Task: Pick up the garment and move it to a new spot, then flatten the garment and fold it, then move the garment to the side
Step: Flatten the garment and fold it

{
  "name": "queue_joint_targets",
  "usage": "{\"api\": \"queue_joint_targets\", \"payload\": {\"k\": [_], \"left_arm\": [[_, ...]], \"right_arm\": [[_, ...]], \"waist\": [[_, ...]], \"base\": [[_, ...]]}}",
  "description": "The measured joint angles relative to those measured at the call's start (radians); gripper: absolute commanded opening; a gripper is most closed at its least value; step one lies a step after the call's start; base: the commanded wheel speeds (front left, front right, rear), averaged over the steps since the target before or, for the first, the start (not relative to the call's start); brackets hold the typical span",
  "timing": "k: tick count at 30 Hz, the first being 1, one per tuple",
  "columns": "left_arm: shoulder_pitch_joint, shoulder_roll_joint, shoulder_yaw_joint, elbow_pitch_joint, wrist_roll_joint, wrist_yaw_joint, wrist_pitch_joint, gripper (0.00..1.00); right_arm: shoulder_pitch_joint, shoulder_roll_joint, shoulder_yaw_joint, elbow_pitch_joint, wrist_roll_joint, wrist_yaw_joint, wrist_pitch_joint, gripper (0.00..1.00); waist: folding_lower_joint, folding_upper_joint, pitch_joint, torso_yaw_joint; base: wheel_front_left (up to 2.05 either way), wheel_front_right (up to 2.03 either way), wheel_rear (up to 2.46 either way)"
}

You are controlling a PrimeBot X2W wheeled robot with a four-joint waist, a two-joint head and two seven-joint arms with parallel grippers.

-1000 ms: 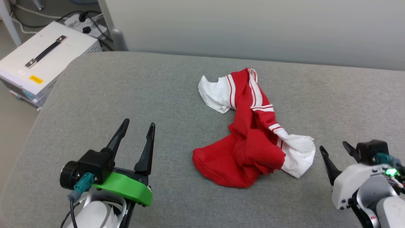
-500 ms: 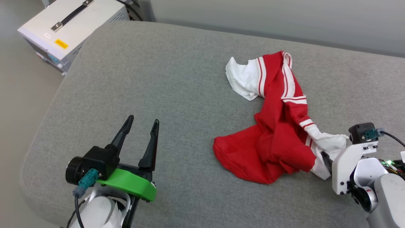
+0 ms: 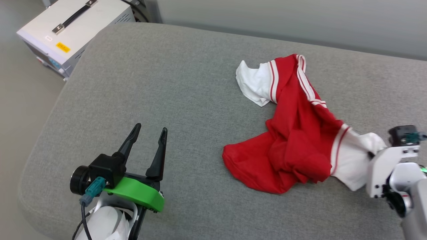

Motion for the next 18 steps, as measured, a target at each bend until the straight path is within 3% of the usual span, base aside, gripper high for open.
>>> {"api": "queue_joint_targets", "payload": {"k": [11, 12, 13, 18], "left_arm": [[0.009, -0.017, 0.015, 0.012, 0.016, -0.016, 0.000, 1.00], [0.009, -0.019, 0.016, 0.013, 0.016, -0.018, 0.000, 1.00], [0.009, -0.021, 0.016, 0.014, 0.017, -0.020, 0.000, 1.00], [0.010, -0.030, 0.022, 0.024, 0.018, -0.026, 0.000, 1.00]], "right_arm": [[-0.001, -0.067, -0.311, 0.022, -0.089, 0.000, 0.037, 0.00], [-0.003, -0.067, -0.323, 0.029, -0.095, 0.000, 0.044, 0.41], [-0.003, -0.067, -0.325, 0.035, -0.100, -0.001, 0.043, 1.00], [-0.022, -0.053, -0.310, 0.054, -0.124, -0.001, -0.035, 1.00]], "waist": [[0.0000, 0.0000, -0.055, -0.056], [0.0000, 0.0000, -0.057, -0.058], [0.0000, 0.0000, -0.059, -0.062], [0.0000, 0.0000, -0.065, -0.075]], "base": [[0.00, 0.00, 0.00], [0.00, 0.00, 0.00], [0.00, 0.00, 0.00], [0.00, 0.00, 0.00]]}}
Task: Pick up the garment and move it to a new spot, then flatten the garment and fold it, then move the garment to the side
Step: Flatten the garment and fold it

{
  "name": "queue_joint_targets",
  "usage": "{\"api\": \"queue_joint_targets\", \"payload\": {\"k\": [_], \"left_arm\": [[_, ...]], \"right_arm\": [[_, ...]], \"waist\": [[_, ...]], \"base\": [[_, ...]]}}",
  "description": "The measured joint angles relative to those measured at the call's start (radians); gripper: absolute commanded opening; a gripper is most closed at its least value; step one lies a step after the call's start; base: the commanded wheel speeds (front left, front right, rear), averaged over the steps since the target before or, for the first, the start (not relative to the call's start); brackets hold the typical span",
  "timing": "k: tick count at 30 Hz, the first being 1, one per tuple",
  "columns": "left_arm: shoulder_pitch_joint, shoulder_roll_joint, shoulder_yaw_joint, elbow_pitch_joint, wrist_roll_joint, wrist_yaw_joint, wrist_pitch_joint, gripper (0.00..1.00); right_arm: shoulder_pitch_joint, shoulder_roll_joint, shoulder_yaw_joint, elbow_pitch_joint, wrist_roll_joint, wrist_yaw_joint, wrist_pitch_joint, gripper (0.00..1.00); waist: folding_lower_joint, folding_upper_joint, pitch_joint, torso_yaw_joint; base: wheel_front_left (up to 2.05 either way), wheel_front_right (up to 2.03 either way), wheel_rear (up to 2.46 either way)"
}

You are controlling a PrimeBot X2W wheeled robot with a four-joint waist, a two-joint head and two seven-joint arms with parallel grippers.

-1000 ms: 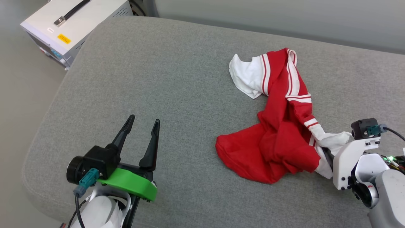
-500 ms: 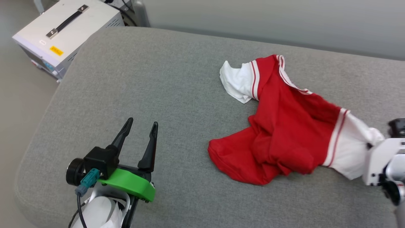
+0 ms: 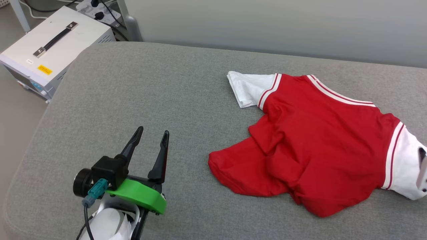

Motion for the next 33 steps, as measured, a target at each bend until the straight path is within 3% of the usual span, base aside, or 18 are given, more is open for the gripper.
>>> {"api": "queue_joint_targets", "payload": {"k": [5, 13, 20, 25, 28, 33], "left_arm": [[0.005, -0.005, 0.009, 0.005, 0.006, -0.005, 0.000, 1.00], [0.032, -0.026, 0.018, 0.005, 0.006, -0.014, 0.000, 1.00], [0.064, -0.046, 0.006, 0.014, 0.006, -0.031, 0.000, 1.00], [0.067, -0.053, -0.021, 0.021, 0.006, -0.039, 0.007, 1.00], [0.061, -0.053, -0.049, 0.026, 0.012, -0.040, 0.076, 1.00], [-0.006, -0.050, -0.105, 0.077, 0.009, -0.044, 0.325, 1.00]], "right_arm": [[-0.019, 0.027, 0.071, -0.038, 0.007, 0.000, -0.116, 1.00], [0.022, 0.004, 0.257, -0.250, 0.141, 0.000, -0.351, 1.00], [0.172, 0.044, 0.317, -0.409, 0.172, 0.000, -0.499, 1.00], [0.225, 0.101, 0.305, -0.473, 0.168, 0.000, -0.527, 1.00], [0.238, 0.124, 0.297, -0.507, 0.159, 0.000, -0.525, 1.00], [0.247, 0.142, 0.288, -0.541, 0.137, 0.000, -0.511, 1.00]], "waist": [[0.0000, 0.0000, -0.014, -0.018], [0.0000, 0.0000, -0.048, -0.054], [0.0000, 0.0000, -0.068, -0.091], [0.0000, 0.0000, -0.066, -0.115], [0.0000, 0.0000, -0.052, -0.129], [0.0000, 0.0000, -0.017, -0.154]], "base": [[0.00, 0.00, 0.00], [0.00, 0.00, 0.00], [0.00, 0.00, 0.00], [0.00, 0.00, 0.00], [0.00, 0.00, 0.00], [0.00, 0.00, 0.00]]}}
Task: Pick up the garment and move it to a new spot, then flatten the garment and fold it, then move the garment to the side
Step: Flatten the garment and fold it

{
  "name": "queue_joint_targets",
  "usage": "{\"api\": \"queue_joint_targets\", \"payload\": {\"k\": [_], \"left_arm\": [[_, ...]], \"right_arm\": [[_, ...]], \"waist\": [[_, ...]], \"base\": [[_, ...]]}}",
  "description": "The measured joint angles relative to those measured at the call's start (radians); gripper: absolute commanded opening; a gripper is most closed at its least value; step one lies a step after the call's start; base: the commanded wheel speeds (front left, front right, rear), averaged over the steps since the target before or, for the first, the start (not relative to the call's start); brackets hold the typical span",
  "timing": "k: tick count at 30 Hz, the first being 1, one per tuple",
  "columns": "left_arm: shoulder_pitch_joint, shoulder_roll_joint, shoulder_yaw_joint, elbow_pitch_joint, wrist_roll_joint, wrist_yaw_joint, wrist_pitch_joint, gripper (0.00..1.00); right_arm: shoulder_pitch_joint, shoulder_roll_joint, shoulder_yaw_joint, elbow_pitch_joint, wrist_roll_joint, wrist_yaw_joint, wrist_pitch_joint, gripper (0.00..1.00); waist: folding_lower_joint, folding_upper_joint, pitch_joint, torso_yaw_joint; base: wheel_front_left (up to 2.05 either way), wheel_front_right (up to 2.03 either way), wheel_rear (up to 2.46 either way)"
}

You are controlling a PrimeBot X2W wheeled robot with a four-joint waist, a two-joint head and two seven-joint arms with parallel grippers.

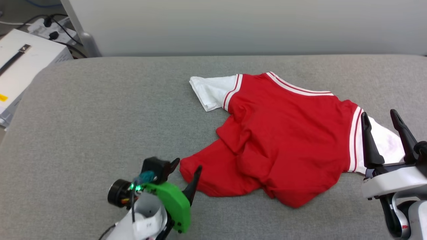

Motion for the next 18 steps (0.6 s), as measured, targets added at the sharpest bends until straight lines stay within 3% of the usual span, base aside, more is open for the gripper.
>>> {"api": "queue_joint_targets", "payload": {"k": [6, 13, 14, 15, 16, 18], "left_arm": [[-0.117, 0.014, -0.038, 0.097, 0.018, 0.006, 0.217, 1.00], [-0.188, 0.023, -0.070, 0.228, 0.060, 0.013, 0.260, 1.00], [-0.189, 0.022, -0.077, 0.242, 0.059, 0.007, 0.268, 0.95], [-0.193, 0.019, -0.083, 0.248, 0.052, -0.003, 0.273, 0.19], [-0.197, 0.018, -0.085, 0.251, 0.042, -0.012, 0.276, 0.00], [-0.201, 0.015, -0.096, 0.259, 0.025, -0.027, 0.277, 0.00]], "right_arm": [[0.000, 0.012, 0.005, -0.008, -0.012, 0.000, 0.000, 1.00], [0.000, 0.021, 0.027, 0.018, -0.016, 0.000, -0.010, 1.00], [-0.001, 0.022, 0.028, 0.022, -0.018, 0.000, -0.011, 1.00], [-0.001, 0.022, 0.029, 0.026, -0.019, 0.000, -0.011, 1.00], [-0.001, 0.022, 0.029, 0.028, -0.020, 0.000, -0.014, 1.00], [-0.001, 0.023, 0.028, 0.036, -0.020, 0.000, -0.015, 1.00]], "waist": [[0.0000, 0.0000, 0.046, -0.031], [0.0000, 0.0000, 0.085, -0.061], [0.0001, 0.0000, 0.088, -0.064], [0.0000, 0.0000, 0.090, -0.066], [0.0000, 0.0000, 0.090, -0.066], [0.0000, 0.0000, 0.086, -0.064]], "base": [[0.00, 0.00, 0.00], [0.00, 0.00, 0.00], [0.00, 0.00, 0.00], [0.00, 0.00, 0.00], [0.00, 0.00, 0.00], [0.00, 0.00, 0.00]]}}
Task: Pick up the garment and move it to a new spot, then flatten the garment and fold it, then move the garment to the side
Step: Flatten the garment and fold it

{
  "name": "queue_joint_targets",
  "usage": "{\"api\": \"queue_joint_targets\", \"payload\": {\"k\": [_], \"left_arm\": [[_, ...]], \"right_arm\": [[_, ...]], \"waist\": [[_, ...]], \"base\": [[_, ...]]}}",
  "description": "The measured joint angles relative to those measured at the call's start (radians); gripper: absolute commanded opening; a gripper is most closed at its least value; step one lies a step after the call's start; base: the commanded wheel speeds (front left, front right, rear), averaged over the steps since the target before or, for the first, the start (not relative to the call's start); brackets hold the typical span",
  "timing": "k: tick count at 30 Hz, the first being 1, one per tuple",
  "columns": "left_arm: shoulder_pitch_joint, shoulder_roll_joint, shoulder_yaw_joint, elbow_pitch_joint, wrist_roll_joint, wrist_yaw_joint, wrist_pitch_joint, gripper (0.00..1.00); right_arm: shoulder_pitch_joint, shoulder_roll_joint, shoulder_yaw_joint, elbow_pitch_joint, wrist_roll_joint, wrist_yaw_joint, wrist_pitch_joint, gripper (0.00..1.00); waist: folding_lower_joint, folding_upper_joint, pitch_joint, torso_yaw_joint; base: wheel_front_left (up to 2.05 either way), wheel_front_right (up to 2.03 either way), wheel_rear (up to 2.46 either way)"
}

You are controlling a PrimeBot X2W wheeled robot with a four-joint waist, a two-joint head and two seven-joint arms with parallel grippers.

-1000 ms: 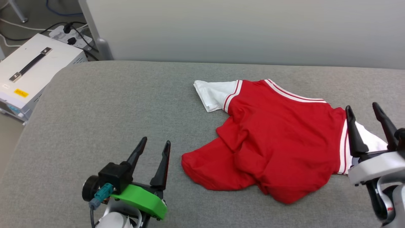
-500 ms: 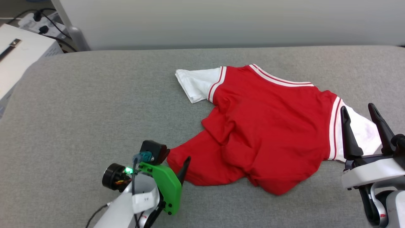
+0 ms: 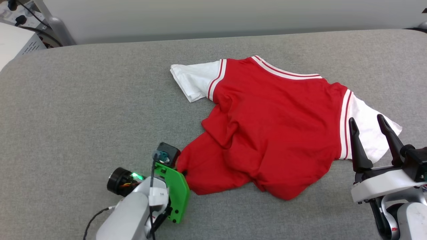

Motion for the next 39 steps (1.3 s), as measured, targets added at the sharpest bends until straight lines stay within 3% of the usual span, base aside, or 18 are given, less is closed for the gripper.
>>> {"api": "queue_joint_targets", "payload": {"k": [9, 24, 25, 26, 33, 39], "left_arm": [[0.047, 0.003, -0.041, -0.009, -0.035, -0.013, 0.001, 0.00], [0.231, 0.036, -0.257, -0.318, -0.141, -0.029, 0.141, 0.00], [0.230, 0.037, -0.256, -0.323, -0.143, -0.029, 0.139, 0.26], [0.229, 0.038, -0.254, -0.328, -0.141, -0.026, 0.132, 1.00], [0.225, 0.055, -0.159, -0.344, -0.141, 0.042, 0.031, 1.00], [0.178, 0.079, -0.021, -0.380, -0.134, 0.103, -0.147, 1.00]], "right_arm": [[0.003, -0.002, 0.009, 0.030, 0.000, 0.000, 0.000, 1.00], [0.029, 0.006, 0.009, 0.049, 0.001, 0.000, 0.012, 1.00], [0.029, 0.007, 0.009, 0.050, 0.001, 0.000, 0.012, 1.00], [0.029, 0.008, 0.009, 0.052, 0.001, 0.000, 0.012, 1.00], [0.029, 0.007, 0.004, 0.052, 0.001, 0.000, 0.015, 1.00], [0.028, 0.000, -0.004, 0.043, 0.002, 0.000, 0.015, 1.00]], "waist": [[0.0000, 0.0000, -0.052, 0.029], [0.0000, 0.0000, -0.143, 0.118], [0.0000, 0.0000, -0.145, 0.120], [0.0000, 0.0000, -0.148, 0.122], [0.0000, 0.0000, -0.149, 0.114], [0.0000, 0.0000, -0.128, 0.097]], "base": [[0.00, 0.00, 0.00], [0.00, 0.00, 0.00], [0.00, 0.00, 0.00], [0.00, 0.00, 0.00], [0.00, 0.00, 0.00], [0.00, 0.00, 0.00]]}}
